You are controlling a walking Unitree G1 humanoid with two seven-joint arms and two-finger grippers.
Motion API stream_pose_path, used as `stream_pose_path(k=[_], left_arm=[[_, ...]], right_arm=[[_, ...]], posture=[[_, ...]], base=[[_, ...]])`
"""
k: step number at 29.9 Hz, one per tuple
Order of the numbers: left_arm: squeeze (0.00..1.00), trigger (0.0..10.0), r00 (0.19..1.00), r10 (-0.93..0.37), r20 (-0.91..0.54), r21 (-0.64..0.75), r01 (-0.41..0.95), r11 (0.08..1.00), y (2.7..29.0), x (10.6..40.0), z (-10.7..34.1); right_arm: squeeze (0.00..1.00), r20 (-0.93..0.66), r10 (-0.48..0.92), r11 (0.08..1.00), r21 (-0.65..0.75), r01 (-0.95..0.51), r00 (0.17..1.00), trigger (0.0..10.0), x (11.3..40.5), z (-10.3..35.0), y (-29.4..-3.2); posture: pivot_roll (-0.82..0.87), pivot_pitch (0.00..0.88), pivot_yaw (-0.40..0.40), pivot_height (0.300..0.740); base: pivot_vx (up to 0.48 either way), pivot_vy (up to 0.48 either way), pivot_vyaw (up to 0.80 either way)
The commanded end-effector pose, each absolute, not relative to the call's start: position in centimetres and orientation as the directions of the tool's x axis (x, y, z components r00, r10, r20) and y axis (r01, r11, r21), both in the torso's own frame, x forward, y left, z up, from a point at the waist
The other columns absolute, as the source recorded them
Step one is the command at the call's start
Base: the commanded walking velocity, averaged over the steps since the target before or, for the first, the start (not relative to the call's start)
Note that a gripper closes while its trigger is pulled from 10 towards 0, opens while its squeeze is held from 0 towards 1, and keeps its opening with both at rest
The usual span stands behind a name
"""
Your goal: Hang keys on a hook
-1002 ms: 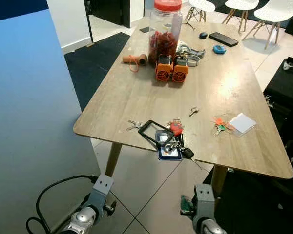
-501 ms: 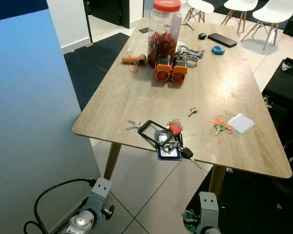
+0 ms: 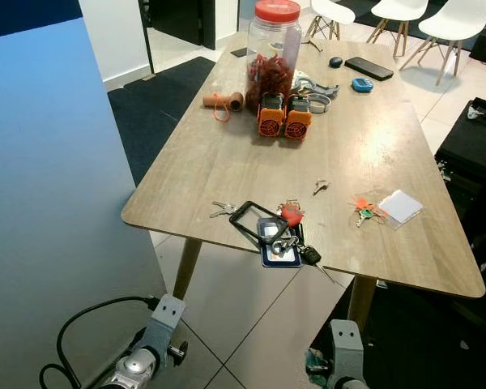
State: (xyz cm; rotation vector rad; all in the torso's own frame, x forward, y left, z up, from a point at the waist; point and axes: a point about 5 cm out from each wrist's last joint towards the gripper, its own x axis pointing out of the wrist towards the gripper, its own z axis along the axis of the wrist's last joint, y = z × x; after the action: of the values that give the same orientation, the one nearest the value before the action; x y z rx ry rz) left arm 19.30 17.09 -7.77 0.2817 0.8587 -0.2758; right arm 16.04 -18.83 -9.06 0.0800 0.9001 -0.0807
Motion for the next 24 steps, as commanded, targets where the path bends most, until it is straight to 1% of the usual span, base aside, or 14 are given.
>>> stream_pose_path(k=[1,3,4,6,8,11,13,14,17,18,19,20,22,24], left_arm=[[0.00,10.0,0.605,-0.101,-0.790,0.139,0.337,0.931,17.43,18.66,-8.12],[0.00,10.0,0.604,-0.093,-0.792,0.143,0.331,0.933,17.56,18.62,-8.14],[0.00,10.0,0.597,-0.092,-0.797,0.138,0.328,0.935,17.63,18.47,-8.22],[0.00,10.0,0.591,-0.100,-0.801,0.140,0.346,0.928,17.56,18.40,-8.26],[0.00,10.0,0.589,-0.097,-0.802,0.141,0.344,0.928,17.56,18.38,-8.28],[0.00,10.0,0.590,-0.087,-0.802,0.142,0.331,0.933,17.59,18.46,-8.26],[0.00,10.0,0.589,-0.086,-0.803,0.145,0.333,0.932,17.59,18.47,-8.26],[0.00,10.0,0.584,-0.086,-0.807,0.139,0.330,0.934,17.61,18.39,-8.31],[0.00,10.0,0.577,-0.101,-0.810,0.131,0.347,0.929,17.49,18.27,-8.37],[0.00,10.0,0.578,-0.107,-0.809,0.137,0.363,0.922,17.39,18.30,-8.35],[0.00,10.0,0.578,-0.107,-0.809,0.137,0.363,0.922,17.39,18.30,-8.35],[0.00,10.0,0.591,-0.081,-0.803,0.143,0.323,0.935,17.65,18.32,-8.32],[0.00,10.0,0.595,-0.057,-0.802,0.148,0.291,0.945,18.00,18.22,-8.34],[0.00,10.0,0.588,-0.068,-0.806,0.142,0.304,0.942,18.30,18.08,-8.36]], right_arm=[[0.00,-0.791,-0.027,0.996,0.033,0.086,0.611,10.0,15.91,-9.15,-18.59],[0.00,-0.801,-0.025,0.997,0.023,0.073,0.598,10.0,15.66,-9.30,-18.51],[0.00,-0.807,-0.019,0.998,0.018,0.057,0.590,10.0,15.44,-9.40,-18.48],[0.00,-0.804,-0.028,0.996,0.024,0.081,0.593,10.0,15.49,-9.36,-18.63],[0.00,-0.794,-0.005,0.988,0.088,0.123,0.608,10.0,15.73,-9.25,-18.47],[0.00,-0.790,0.051,0.982,0.153,0.115,0.611,10.0,15.44,-9.35,-18.08],[0.00,-0.791,0.053,0.979,0.161,0.123,0.610,10.0,15.37,-9.38,-18.06],[0.00,-0.796,0.064,0.982,0.158,0.105,0.602,10.0,15.19,-9.47,-17.98],[0.00,-0.799,0.062,0.988,0.133,0.075,0.599,10.0,15.07,-9.50,-17.98],[0.00,-0.793,0.028,0.990,0.105,0.092,0.609,10.0,15.22,-9.40,-18.25],[0.00,-0.793,0.028,0.990,0.105,0.092,0.609,10.0,15.22,-9.40,-18.25],[0.00,-0.790,0.005,0.994,0.069,0.081,0.613,10.0,15.25,-9.38,-18.22],[0.00,-0.800,0.006,0.998,0.046,0.053,0.600,10.0,14.99,-9.54,-17.95],[0.00,-0.799,0.003,0.996,0.055,0.068,0.601,10.0,14.99,-9.55,-17.83]], posture=[[0.06,0.004,-0.029,0.740],[0.06,0.004,-0.029,0.740],[0.05,0.011,-0.012,0.740],[0.06,0.006,-0.018,0.740],[0.06,0.007,-0.023,0.740],[0.05,0.004,-0.017,0.740],[0.05,0.011,-0.012,0.740],[0.04,0.011,0.004,0.740],[0.04,0.011,0.004,0.740],[0.04,0.004,-0.015,0.740],[0.04,0.004,-0.015,0.740],[0.06,0.000,-0.026,0.740],[0.06,0.000,-0.015,0.740],[0.06,0.003,-0.001,0.740]], base=[[0.000,0.000,0.00],[0.000,0.000,0.00],[0.000,0.000,0.00],[0.000,0.000,0.00],[0.000,0.000,0.00],[0.000,0.000,0.00],[0.000,0.000,0.00],[0.000,0.000,0.00],[0.000,0.000,0.00],[0.000,0.000,0.00],[0.000,0.000,0.00],[0.000,0.000,0.00],[0.000,0.000,0.00],[0.000,0.000,0.00]])
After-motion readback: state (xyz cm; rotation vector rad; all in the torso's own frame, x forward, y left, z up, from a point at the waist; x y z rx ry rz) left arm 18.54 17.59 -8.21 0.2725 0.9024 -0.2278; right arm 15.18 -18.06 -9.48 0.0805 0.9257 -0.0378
